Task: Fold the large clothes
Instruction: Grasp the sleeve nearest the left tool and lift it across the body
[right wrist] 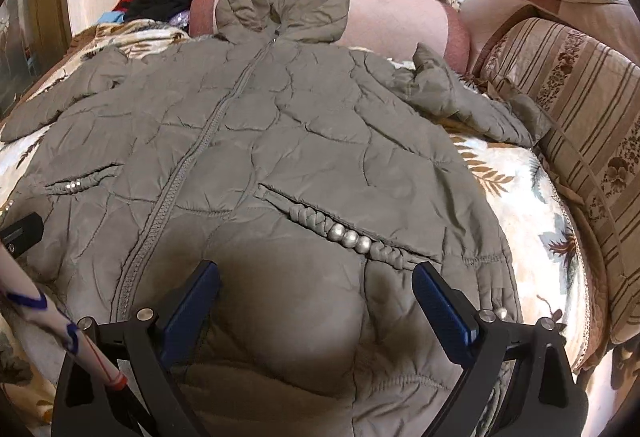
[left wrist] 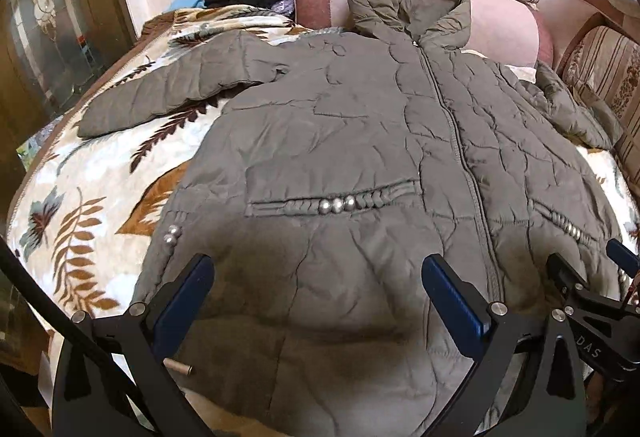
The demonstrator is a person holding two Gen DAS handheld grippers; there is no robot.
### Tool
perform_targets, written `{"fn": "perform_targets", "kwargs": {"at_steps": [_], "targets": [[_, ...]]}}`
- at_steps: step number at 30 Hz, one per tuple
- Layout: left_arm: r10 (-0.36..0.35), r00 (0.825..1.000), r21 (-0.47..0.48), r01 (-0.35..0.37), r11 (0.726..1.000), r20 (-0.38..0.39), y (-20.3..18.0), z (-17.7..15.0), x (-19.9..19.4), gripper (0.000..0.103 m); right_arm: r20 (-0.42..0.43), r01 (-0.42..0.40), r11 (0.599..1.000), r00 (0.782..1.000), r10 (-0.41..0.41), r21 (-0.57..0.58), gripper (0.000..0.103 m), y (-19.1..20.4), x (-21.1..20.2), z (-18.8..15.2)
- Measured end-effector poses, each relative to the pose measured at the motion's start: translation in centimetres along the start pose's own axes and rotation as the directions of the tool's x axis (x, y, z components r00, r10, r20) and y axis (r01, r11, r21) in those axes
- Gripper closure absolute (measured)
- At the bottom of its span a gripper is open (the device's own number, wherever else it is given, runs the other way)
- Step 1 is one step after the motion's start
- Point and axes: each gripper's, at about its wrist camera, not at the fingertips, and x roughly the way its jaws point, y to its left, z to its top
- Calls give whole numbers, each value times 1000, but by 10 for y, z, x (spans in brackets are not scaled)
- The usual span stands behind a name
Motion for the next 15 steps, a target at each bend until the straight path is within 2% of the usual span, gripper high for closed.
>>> {"fn": "perform_targets", "kwargs": {"at_steps": [5,9,15], "targets": [[-27,999,-22,28,999,45,8,7,-8,0,37,37,999,999,-37,20,5,-5,-14,15],[-23,999,-37,25,999,42,19,10,-5,0,46,46,999,998,-48,25,5,-2,-20,16],[19,997,-91,-12,996,74,52,17,-9,0,68,53,998,996,-52,-23,5,13,-28,19]]}}
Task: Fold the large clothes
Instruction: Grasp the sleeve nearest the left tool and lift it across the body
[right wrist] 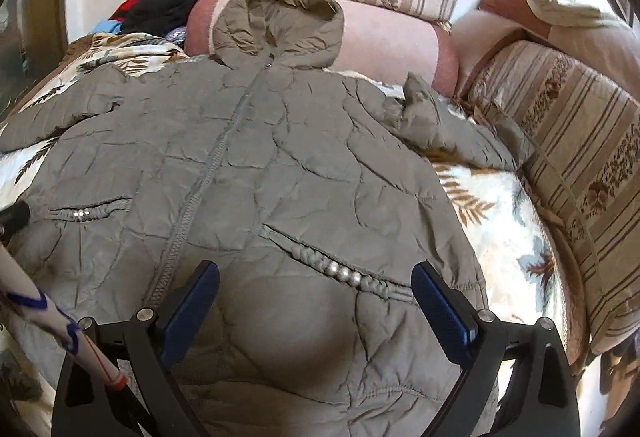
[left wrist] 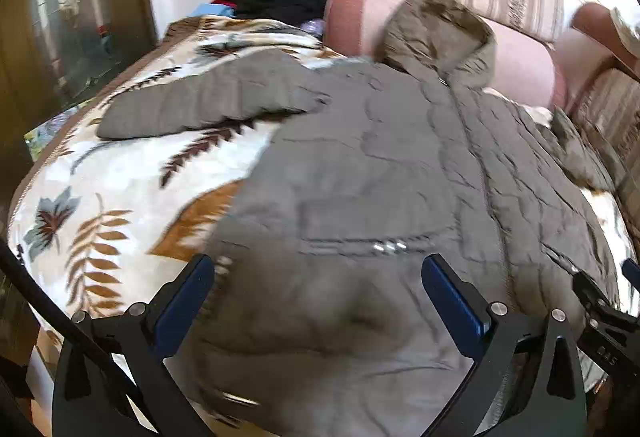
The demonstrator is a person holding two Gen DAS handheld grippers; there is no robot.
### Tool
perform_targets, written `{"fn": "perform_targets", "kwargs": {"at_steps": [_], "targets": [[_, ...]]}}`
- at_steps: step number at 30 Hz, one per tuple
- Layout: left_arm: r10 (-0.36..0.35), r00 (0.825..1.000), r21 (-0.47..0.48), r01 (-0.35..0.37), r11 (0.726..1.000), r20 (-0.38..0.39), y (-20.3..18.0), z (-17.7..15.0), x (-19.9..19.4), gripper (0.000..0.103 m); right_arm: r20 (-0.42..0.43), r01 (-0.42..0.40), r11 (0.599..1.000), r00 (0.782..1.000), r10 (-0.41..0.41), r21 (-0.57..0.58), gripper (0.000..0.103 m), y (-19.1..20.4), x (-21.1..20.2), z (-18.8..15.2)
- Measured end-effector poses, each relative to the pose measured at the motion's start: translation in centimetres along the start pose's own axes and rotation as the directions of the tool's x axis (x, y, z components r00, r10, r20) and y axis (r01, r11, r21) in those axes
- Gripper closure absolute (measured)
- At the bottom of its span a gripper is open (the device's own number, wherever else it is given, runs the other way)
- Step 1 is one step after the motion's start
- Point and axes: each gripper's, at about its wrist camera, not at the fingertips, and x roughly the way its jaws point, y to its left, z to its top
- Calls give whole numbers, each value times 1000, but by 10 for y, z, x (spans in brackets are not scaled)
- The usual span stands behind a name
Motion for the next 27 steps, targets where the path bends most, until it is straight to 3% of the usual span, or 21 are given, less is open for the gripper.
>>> {"fn": "perform_targets", "kwargs": {"at_steps": [10,16,24,27], "targets": [[141,990,-84,-138,987,27,73,29,7,0,53,-15,998,998,18,-58,5,16,-10,23],[158,987,-156,-157,975,-12,133,60,27,0,59,-48,998,997,51,-51,5,22,-5,34],[35,997,-358,-57,932,-66,227,115,108,0,10,-67,997,998,67,-30,5,21,25,31],[-89,992,-482,34,876,-92,266,125,154,0,-8,-68,997,998,68,-24,5,19,35,29]]}}
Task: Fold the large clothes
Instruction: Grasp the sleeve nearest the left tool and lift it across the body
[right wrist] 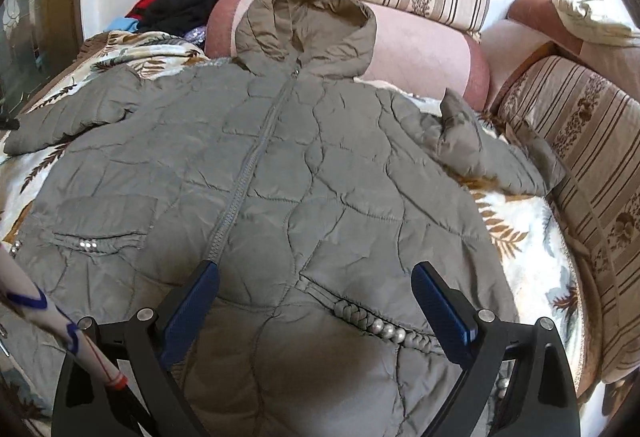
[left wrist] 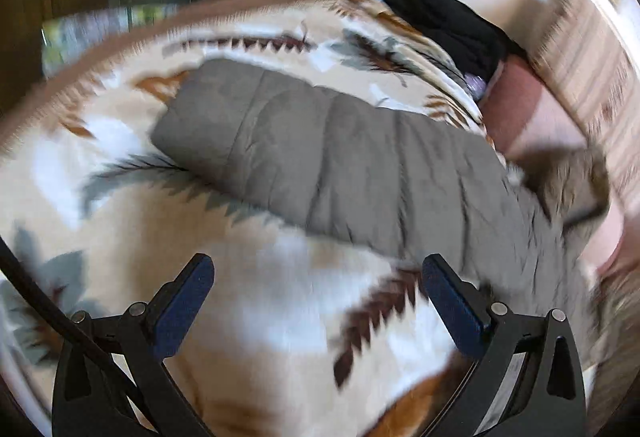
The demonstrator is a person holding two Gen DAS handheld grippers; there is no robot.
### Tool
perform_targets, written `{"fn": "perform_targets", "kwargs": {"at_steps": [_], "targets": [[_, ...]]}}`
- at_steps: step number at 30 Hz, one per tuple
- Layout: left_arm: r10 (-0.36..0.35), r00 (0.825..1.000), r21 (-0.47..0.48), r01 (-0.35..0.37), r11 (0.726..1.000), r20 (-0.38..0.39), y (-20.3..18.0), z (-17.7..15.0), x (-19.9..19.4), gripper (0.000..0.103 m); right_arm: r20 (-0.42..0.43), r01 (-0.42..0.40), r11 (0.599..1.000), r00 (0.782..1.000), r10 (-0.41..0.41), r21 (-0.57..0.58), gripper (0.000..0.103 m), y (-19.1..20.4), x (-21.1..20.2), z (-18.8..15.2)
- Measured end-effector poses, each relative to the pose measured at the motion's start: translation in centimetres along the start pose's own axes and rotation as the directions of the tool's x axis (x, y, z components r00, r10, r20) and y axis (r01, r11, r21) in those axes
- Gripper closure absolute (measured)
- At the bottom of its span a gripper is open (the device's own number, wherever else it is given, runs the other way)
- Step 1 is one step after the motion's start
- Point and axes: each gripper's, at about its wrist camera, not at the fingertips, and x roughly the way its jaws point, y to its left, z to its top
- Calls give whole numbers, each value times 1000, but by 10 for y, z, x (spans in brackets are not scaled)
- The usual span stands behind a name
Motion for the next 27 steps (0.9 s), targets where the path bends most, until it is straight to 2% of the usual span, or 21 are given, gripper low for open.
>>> {"fn": "perform_targets", "kwargs": {"at_steps": [2,4,8,12,15,16,17,18,19,20,22,24,27], "targets": [[-75,996,-95,70,993,-42,21,13,23,2,-14,0,1000,1000,1,3,5,-2,6,-1],[-140,989,-195,127,973,-56,39,21,41,5,-22,-1,1000,1000,1,1,5,-2,11,-2],[-183,983,-214,178,960,-1,40,33,49,5,-25,5,1000,1000,-5,-7,5,-3,18,-3],[-162,987,-245,161,956,13,39,49,67,5,-36,7,1000,999,-7,-1,5,-4,26,-3],[-70,998,-218,70,973,7,25,60,76,4,-44,17,1000,999,-17,2,5,-6,30,-4],[-3,1000,-183,2,983,-8,17,64,77,13,-46,21,1000,999,-21,3,5,-8,31,-4],[48,999,-151,-49,987,-9,10,66,78,43,-49,27,1000,998,-27,7,5,-9,32,-4],[101,995,-101,-102,990,-22,0,68,79,56,-51,33,999,998,-32,12,5,-11,33,-4],[104,994,-75,-107,991,-39,-6,68,78,76,-53,37,999,998,-36,17,5,-12,33,-4],[99,994,-62,-102,993,-42,-13,68,74,82,-54,36,999,998,-35,18,9,-13,33,-5],[119,993,-16,-119,993,-7,-32,65,57,85,-54,28,999,998,-27,18,12,-16,31,-5],[108,994,27,-109,994,16,-51,62,41,86,-36,26,999,999,-25,25,12,-20,25,-6],[24,999,102,-28,994,43,-92,48,5,88,-14,15,999,1000,-14,48,12,-25,16,-6]]}}
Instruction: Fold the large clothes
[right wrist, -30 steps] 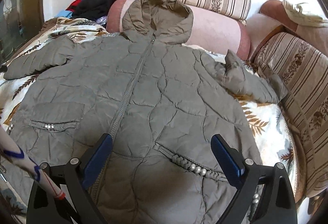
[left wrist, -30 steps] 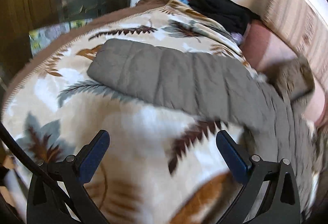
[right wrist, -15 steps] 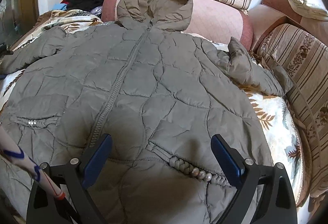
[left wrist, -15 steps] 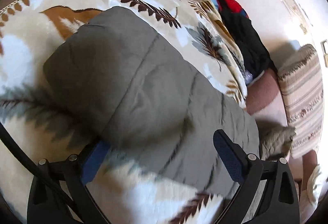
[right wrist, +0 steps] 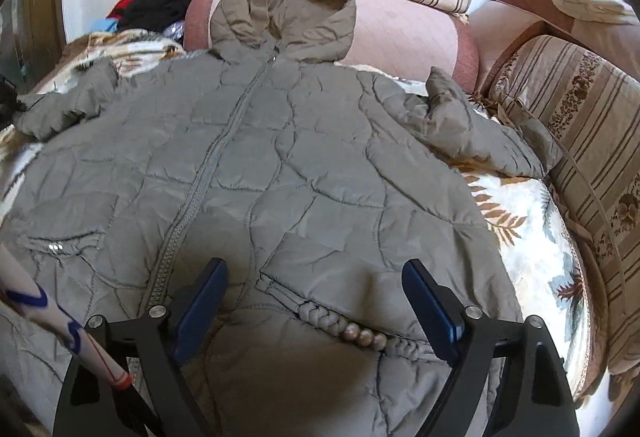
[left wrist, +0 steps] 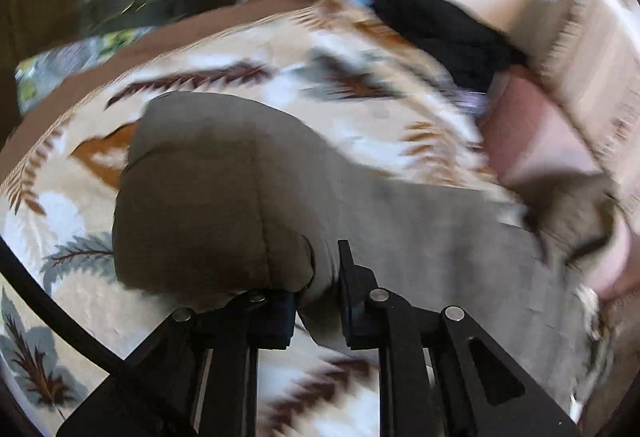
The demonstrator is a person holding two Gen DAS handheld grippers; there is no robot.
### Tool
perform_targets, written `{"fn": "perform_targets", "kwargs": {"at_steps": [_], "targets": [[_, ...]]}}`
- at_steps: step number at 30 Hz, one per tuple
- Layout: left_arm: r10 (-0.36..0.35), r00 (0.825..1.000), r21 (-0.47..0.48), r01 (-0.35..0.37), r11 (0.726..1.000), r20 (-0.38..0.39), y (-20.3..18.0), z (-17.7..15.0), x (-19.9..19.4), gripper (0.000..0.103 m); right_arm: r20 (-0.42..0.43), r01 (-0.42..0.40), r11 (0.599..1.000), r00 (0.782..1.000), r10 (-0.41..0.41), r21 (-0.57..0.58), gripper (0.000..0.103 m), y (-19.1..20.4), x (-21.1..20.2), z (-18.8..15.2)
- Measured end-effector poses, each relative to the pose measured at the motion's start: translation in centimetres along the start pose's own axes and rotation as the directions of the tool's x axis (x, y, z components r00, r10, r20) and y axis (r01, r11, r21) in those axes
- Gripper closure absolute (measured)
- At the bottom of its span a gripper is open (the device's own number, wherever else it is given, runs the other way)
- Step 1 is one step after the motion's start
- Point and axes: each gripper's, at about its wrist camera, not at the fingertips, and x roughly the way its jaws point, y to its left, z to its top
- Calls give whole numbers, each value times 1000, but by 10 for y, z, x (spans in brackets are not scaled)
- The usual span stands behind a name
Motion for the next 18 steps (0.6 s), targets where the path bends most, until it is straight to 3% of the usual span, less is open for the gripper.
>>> {"fn": "perform_targets", "kwargs": {"at_steps": [3,6,11,14,18], "targets": [[-105,994,86,103,991,15,-48,-11,-33,89,23,-6,1000,1000,6,20,12,-7,-10,-1],[-237,971,179,235,955,-14,-109,-33,-57,89,39,-7,999,999,5,47,12,-16,-19,-4],[-385,914,342,405,848,-128,-216,-101,-67,89,47,5,993,999,-10,115,12,-40,-28,-11],[-389,893,393,450,802,-228,-260,-146,-46,84,43,24,987,999,-31,161,12,-59,-30,-16],[-277,914,452,390,802,-297,-287,-200,-16,66,22,50,976,998,-56,212,12,-82,-30,-20]]}}
